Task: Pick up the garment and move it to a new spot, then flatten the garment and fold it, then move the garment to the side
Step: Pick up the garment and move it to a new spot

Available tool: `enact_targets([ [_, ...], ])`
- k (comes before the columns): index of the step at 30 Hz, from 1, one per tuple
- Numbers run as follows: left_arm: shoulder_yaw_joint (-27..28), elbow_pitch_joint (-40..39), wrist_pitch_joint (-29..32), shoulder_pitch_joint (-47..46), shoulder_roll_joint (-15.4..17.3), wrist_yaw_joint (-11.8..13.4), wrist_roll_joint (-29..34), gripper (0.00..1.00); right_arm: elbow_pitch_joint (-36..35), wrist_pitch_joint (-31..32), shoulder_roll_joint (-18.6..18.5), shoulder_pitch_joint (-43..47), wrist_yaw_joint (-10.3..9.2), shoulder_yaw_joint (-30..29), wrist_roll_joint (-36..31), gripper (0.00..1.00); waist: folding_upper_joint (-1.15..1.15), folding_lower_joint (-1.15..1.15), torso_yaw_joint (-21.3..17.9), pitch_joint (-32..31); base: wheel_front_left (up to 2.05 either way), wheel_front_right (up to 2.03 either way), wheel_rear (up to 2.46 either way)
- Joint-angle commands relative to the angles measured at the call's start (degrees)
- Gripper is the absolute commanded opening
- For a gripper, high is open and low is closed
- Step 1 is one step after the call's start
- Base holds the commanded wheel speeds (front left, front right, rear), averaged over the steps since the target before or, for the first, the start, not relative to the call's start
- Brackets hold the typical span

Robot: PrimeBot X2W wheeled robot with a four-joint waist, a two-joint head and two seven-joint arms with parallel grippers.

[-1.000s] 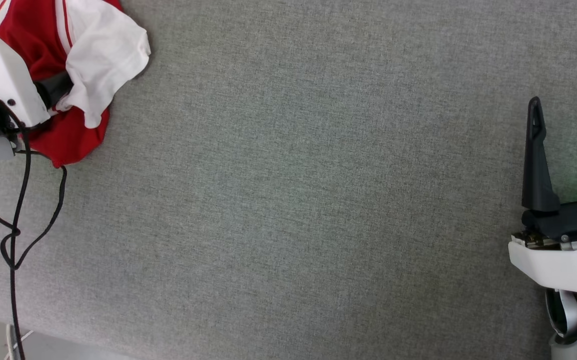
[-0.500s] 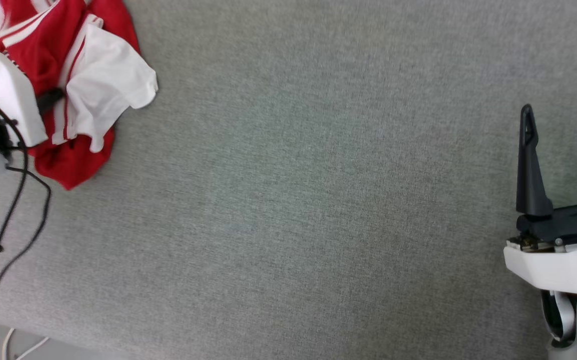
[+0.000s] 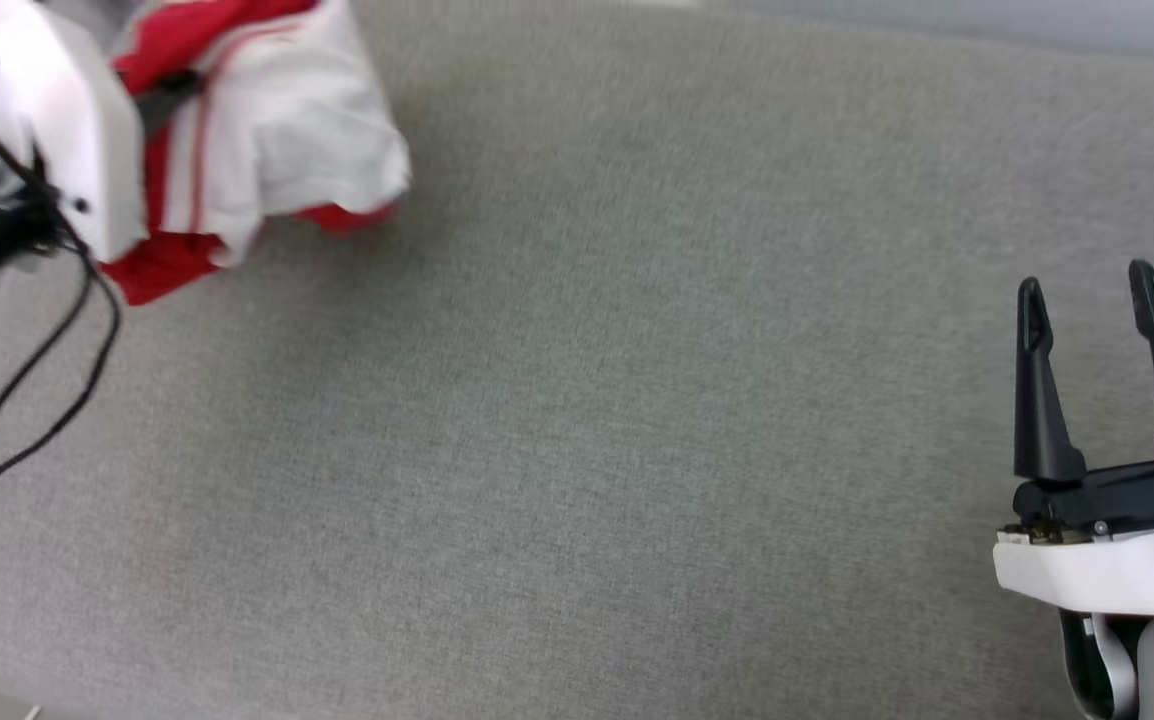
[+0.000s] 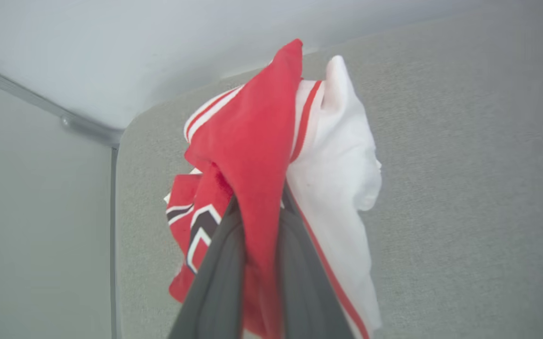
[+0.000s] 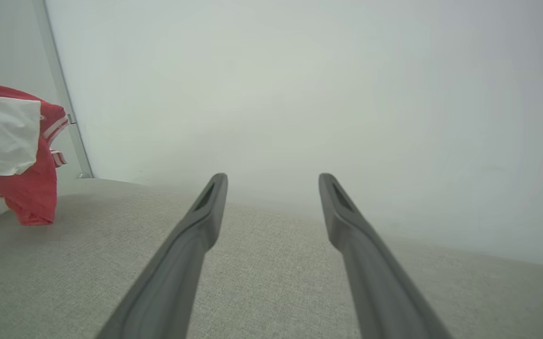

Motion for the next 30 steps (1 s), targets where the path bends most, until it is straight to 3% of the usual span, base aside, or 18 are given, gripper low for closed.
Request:
enact_targets([
  [1, -1.9, -3.7, 0.5, -1.1, -0.1, 0.1, -0.3, 0.0, 0.4, -0.1, 0.1, 1.1, -0.02, -0.1, 1.1, 1.0, 0.0, 0.01, -1.5, -3.3, 0.0, 0.0, 0.0],
  [8, -7.0, -11.3, 0.6, -2.4, -2.6, 0.0, -0.5, 0.0, 0.6, -0.1, 0.1, 1.5, -0.02, -0.3, 2.7, 1.0, 0.0, 0.01, -4.6, -5.3, 0.0, 0.0, 0.0],
  [14, -12.3, -14.0, -1.8, -3.4, -9.0, 0.0, -1.0, 0.0, 0.4, -0.1, 0.1, 0.3, -0.02, 0.1, 3.7, 1.0, 0.0, 0.01, -9.5, -4.2, 0.0, 0.0, 0.0],
  [24, -26.2, -9.3, -8.6, -3.6, -21.9, 0.0, -2.2, 0.0, -0.3, -0.1, 0.1, -1.8, -0.02, -0.7, 5.0, 1.0, 0.0, 0.01, -16.9, 1.1, 0.0, 0.0, 0.0],
  [30, -31.3, -5.4, -9.3, 0.3, -26.2, 0.0, -0.9, 0.0, -0.4, -0.1, 0.1, -2.7, -0.02, -1.0, 5.7, 1.0, 0.0, 0.01, -18.8, 3.1, 0.0, 0.0, 0.0],
])
